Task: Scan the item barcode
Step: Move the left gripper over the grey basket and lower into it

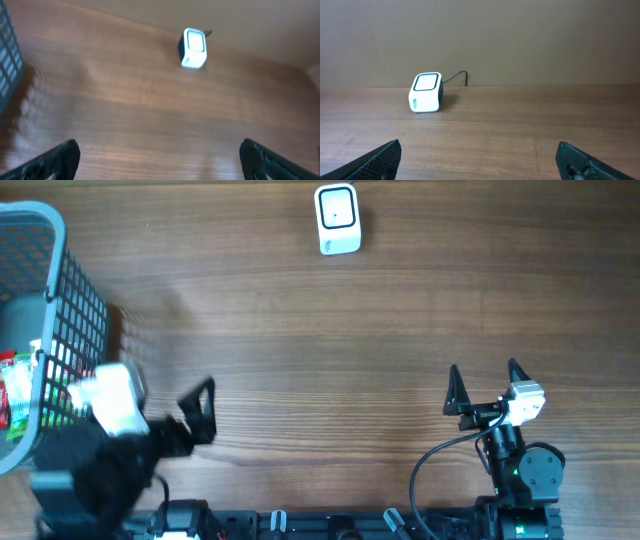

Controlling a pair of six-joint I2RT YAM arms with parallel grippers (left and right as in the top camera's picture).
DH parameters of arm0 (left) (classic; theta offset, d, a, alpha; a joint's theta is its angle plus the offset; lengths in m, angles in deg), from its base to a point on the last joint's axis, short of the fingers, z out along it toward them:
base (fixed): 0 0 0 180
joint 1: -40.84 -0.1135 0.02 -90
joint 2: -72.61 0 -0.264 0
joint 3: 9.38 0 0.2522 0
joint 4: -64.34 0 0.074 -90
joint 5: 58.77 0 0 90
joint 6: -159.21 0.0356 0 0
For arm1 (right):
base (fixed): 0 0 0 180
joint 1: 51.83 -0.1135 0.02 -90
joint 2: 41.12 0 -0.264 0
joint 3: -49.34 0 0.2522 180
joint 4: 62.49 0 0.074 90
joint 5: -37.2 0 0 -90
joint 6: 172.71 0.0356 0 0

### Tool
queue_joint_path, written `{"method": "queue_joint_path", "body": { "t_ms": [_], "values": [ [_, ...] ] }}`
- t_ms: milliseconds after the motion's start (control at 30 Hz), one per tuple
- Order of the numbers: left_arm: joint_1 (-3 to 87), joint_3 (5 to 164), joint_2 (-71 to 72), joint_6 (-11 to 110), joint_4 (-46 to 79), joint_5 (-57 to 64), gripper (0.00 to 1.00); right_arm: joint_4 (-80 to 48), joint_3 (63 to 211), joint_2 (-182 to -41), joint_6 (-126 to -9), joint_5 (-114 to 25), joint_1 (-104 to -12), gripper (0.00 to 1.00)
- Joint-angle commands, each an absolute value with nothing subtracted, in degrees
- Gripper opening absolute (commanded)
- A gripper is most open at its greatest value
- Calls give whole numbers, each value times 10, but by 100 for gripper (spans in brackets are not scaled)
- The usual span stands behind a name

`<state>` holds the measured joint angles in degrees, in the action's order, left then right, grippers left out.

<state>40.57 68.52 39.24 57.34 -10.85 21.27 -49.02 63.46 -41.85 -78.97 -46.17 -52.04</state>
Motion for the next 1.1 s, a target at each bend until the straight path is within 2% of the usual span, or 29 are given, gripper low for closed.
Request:
{"method": "queue_joint_path", "body": {
  "t_ms": [0, 100, 200, 367, 500, 567, 667, 767, 867, 1067],
  "values": [
    [406, 900, 213, 602, -234, 206, 100, -492, 634, -415, -796, -453, -520, 100],
    [406, 1034, 100, 674, -309, 208, 100, -492, 634, -415, -796, -453, -520, 100],
    [406, 1091, 37, 781, -335, 250, 100, -492, 634, -415, -796, -453, -520, 100],
    [379, 1091, -5, 747, -320, 298, 100, -492, 634, -415, -796, -453, -520, 100],
    [253, 1091, -22, 714, -316, 297, 100, -492, 634, -415, -796, -453, -520, 100],
    [163, 1091, -25, 713, -312, 280, 100, -492, 634, -415, -796, -453, -520, 100],
    [6, 1091, -34, 698, -300, 214, 100, -492, 634, -415, -796, -453, -520, 99],
    [-72, 1090, -52, 698, -289, 149, 100, -492, 634, -415, -796, -453, -520, 99],
    [-108, 1090, -78, 698, -280, 126, 100, -492, 634, -415, -796, -453, -520, 100],
    [-112, 1090, -133, 698, -278, 126, 100, -492, 634, -415, -796, -453, -520, 99]
  ]
}}
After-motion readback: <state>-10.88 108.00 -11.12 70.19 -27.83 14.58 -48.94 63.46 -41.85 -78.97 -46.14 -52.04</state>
